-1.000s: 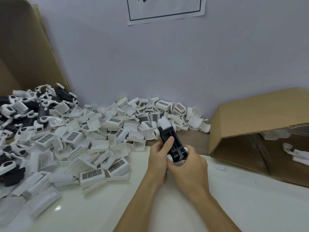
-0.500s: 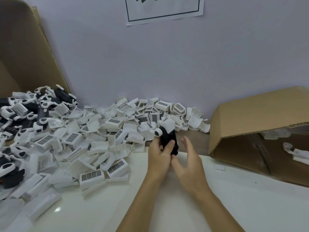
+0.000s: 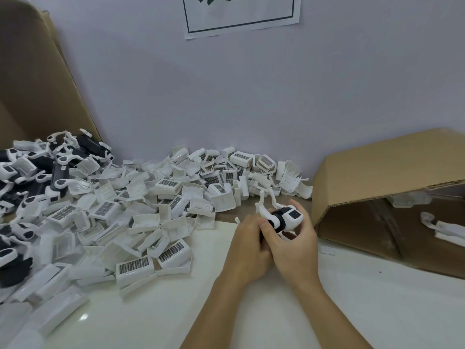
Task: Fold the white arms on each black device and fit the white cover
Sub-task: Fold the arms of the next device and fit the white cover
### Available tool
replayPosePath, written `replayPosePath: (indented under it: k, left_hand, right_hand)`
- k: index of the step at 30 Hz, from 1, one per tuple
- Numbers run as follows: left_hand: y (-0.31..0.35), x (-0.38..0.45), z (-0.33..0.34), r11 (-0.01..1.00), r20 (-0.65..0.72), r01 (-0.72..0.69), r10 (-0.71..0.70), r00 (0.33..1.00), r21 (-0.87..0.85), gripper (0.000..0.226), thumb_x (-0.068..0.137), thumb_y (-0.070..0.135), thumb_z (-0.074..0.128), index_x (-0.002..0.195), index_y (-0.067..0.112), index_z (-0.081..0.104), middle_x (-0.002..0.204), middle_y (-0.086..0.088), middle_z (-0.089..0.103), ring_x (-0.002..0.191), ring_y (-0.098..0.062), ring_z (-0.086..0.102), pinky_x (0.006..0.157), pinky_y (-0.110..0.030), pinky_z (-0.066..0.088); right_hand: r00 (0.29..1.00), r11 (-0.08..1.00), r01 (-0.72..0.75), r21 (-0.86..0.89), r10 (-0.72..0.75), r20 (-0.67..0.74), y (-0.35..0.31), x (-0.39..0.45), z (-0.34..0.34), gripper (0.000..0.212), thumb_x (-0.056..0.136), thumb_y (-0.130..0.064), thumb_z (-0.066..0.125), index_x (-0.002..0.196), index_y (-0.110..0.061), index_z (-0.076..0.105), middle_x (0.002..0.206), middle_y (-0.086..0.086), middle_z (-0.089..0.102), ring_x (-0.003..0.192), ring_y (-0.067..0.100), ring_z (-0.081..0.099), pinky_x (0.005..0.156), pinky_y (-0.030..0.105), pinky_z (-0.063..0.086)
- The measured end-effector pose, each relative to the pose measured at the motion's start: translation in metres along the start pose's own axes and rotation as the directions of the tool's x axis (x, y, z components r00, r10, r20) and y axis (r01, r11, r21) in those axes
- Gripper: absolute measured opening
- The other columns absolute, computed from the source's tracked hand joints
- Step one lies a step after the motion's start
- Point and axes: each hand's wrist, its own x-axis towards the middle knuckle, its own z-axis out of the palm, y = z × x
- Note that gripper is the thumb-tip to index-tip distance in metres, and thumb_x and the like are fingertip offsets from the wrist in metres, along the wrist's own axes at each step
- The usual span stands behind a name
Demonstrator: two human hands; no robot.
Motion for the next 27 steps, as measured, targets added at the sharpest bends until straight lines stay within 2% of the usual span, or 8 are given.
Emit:
replayPosePath:
  k: [3,5,10,16,19,22,24,27]
  left_hand:
    - [-0.006,0.0,0.002,1.0,-0.008,0.021,-0.021,1.0,0.01,0.021,0.082,0.006,0.059,0.1,0.015,0.066,0.093,0.006,0.065,0.089,-0.022,0.062,0.079,-0.046,0.052]
    - [-0.006,0.0,0.002,1.0,-0.009,0.018,-0.018,1.0,0.006,0.023,0.082,0.008,0.057,0.102,0.01,0.067,0.096,-0.002,0.067,0.09,-0.022,0.063,0.079,-0.046,0.052]
    - [-0.003,0.0,0.002,0.999,0.013,0.025,-0.024,1.0,-0.041,0.033,0.082,0.007,0.062,0.114,0.013,0.067,0.104,-0.002,0.068,0.097,-0.021,0.065,0.083,-0.045,0.054]
    - [-0.006,0.0,0.004,1.0,-0.009,-0.017,0.017,1.0,-0.008,0.022,0.08,0.006,0.059,0.095,0.023,0.061,0.087,0.014,0.062,0.08,-0.01,0.058,0.07,-0.035,0.048]
    - [-0.007,0.002,0.002,0.994,-0.014,-0.008,0.006,1.0,-0.105,0.037,0.085,0.002,0.059,0.114,0.024,0.054,0.099,0.013,0.069,0.093,-0.012,0.066,0.078,-0.037,0.054]
    - [-0.004,0.004,0.0,0.95,-0.114,0.044,-0.083,0.99,-0.309,0.036,0.087,0.001,0.059,0.109,0.028,0.051,0.1,0.01,0.071,0.094,-0.018,0.07,0.079,-0.035,0.058]
    - [-0.004,0.009,-0.002,0.901,-0.263,0.079,-0.207,0.942,-0.427,0.028,0.09,0.001,0.06,0.106,0.023,0.054,0.096,0.005,0.073,0.091,-0.013,0.071,0.075,-0.025,0.057]
    - [-0.009,0.018,-0.01,0.686,-0.314,0.155,-0.506,0.803,-0.711,0.014,0.099,0.009,0.058,0.107,0.018,0.064,0.095,0.002,0.077,0.095,-0.014,0.071,0.083,-0.026,0.056]
  right_hand:
    - [0.999,1.0,0.006,-0.024,-0.007,-0.031,0.002,0.001,-0.001,0.053,0.075,-0.02,0.086,0.121,-0.027,0.059,0.098,-0.019,0.07,0.089,-0.002,0.068,0.068,0.01,0.051]
    - [0.998,0.999,0.013,-0.048,-0.016,-0.058,0.001,0.001,-0.002,0.052,0.072,-0.023,0.087,0.118,-0.026,0.061,0.094,-0.025,0.069,0.086,-0.001,0.069,0.066,0.011,0.052]
    - [0.993,0.993,0.05,-0.111,-0.061,-0.105,-0.001,-0.001,-0.001,0.052,0.068,-0.028,0.088,0.113,-0.029,0.062,0.092,-0.032,0.066,0.082,-0.008,0.066,0.064,0.004,0.047]
    - [0.992,0.996,0.048,-0.073,-0.056,-0.109,-0.002,0.0,-0.002,0.051,0.07,-0.031,0.087,0.113,-0.032,0.061,0.095,-0.031,0.067,0.088,-0.004,0.067,0.069,0.009,0.051]
    - [0.998,0.999,0.029,-0.019,-0.03,-0.053,-0.001,0.0,-0.001,0.057,0.073,-0.03,0.087,0.122,-0.034,0.058,0.101,-0.028,0.068,0.098,-0.003,0.067,0.076,0.012,0.053]
    - [0.998,0.998,0.035,-0.056,-0.031,0.059,-0.004,-0.004,0.001,0.085,0.076,-0.035,0.085,0.147,-0.033,0.038,0.131,-0.029,0.056,0.122,-0.014,0.05,0.101,0.016,0.045]
    - [0.995,0.998,0.051,-0.047,-0.047,0.087,-0.003,-0.005,0.0,0.081,0.087,-0.028,0.075,0.154,-0.027,0.029,0.148,-0.019,0.044,0.135,-0.011,0.039,0.112,0.025,0.038]
    - [0.998,0.999,0.041,-0.032,-0.04,0.055,-0.001,-0.003,-0.003,0.064,0.096,-0.018,0.063,0.152,-0.027,0.033,0.145,-0.016,0.048,0.133,-0.006,0.043,0.097,0.015,0.04]
